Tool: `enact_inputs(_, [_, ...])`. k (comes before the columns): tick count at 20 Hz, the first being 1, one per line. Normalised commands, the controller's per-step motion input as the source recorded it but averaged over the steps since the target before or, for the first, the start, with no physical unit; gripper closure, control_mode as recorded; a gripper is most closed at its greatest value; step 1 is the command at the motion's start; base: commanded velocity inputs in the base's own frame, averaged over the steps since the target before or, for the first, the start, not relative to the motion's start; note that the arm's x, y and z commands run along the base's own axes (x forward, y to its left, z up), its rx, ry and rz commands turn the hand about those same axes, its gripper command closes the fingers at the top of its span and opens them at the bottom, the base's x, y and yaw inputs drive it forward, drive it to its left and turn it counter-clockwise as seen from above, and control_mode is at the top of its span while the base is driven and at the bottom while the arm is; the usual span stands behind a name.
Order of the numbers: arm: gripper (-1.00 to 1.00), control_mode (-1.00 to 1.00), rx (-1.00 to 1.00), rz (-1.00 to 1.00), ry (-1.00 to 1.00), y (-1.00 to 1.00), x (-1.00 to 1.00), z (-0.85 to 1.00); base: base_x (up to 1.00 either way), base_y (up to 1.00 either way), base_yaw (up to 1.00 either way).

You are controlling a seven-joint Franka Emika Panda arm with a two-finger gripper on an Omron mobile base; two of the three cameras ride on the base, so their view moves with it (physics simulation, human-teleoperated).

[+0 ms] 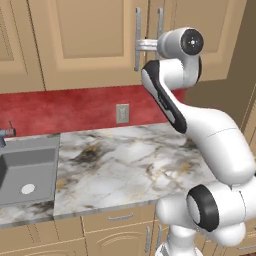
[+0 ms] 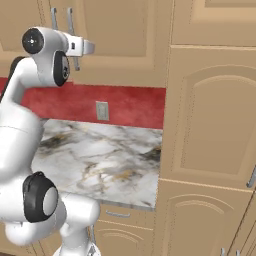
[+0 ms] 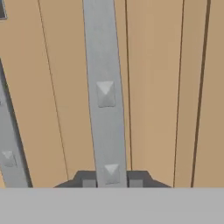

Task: Move the mayonnaise and mustard from the cabinet to the dining counter.

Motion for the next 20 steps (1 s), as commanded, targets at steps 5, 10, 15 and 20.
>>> enact_inputs(5, [1.00, -1.00, 0.00, 0.00, 0.00, -0.02, -1.00, -0.01, 0.00, 0.00, 0.00])
enact_inputs(10, [1.00, -1.00, 0.00, 0.00, 0.00, -0.22, -1.00, -0.05, 0.00, 0.00, 0.00])
enact_inputs(15, [1.00, -1.00, 0.00, 0.00, 0.00, -0.21, -1.00, -0.06, 0.00, 0.00, 0.00])
enact_inputs(20, [1.00, -1.00, 0.00, 0.00, 0.00, -0.11, -1.00, -0.01, 0.00, 0.00, 0.00])
